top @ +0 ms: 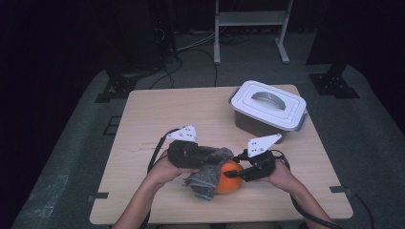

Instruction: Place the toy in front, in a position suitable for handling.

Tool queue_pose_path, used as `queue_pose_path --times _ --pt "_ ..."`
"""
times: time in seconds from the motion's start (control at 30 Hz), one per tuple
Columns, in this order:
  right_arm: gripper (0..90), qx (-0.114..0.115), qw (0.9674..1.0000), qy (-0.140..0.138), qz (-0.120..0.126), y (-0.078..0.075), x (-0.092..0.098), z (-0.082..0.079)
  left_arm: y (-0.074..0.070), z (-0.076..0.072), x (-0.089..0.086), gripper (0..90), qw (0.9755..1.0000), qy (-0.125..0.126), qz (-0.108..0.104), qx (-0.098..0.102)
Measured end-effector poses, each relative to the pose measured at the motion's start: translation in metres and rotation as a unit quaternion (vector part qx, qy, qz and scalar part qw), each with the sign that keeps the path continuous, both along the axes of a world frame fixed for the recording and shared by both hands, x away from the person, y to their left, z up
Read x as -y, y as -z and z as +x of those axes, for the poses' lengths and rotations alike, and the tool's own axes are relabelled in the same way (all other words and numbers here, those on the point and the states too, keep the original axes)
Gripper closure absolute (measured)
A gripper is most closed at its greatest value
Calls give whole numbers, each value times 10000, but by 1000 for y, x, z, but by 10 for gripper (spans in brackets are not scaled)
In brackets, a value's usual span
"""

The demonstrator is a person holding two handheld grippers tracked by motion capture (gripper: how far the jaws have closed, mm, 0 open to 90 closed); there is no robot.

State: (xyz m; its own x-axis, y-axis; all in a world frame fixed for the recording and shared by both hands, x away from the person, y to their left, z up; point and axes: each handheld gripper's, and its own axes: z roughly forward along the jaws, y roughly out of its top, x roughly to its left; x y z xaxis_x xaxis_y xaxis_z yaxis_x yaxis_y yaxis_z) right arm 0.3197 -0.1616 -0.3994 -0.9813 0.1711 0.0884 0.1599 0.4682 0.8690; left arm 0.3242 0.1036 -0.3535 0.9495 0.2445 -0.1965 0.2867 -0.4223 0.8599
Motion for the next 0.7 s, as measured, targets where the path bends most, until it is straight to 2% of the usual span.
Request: queue_pose_path --times 0.1,0.17,0.23,0.7 --pt "526 -5 9997 -102 -220 8 -4 1 13 2 -5 732 9998 -106 129 -110" --pt "524 -17 9998 -98 -175 10 -1 1 22 5 -10 732 9995 -141 -40 -274" --pt "518 12 9998 -76 -200 11 5 1 27 6 -12 732 9993 -182 -44 -317" --pt "490 2 9998 -11 -211 17 35 1 41 8 -8 730 9987 -158 158 -458"
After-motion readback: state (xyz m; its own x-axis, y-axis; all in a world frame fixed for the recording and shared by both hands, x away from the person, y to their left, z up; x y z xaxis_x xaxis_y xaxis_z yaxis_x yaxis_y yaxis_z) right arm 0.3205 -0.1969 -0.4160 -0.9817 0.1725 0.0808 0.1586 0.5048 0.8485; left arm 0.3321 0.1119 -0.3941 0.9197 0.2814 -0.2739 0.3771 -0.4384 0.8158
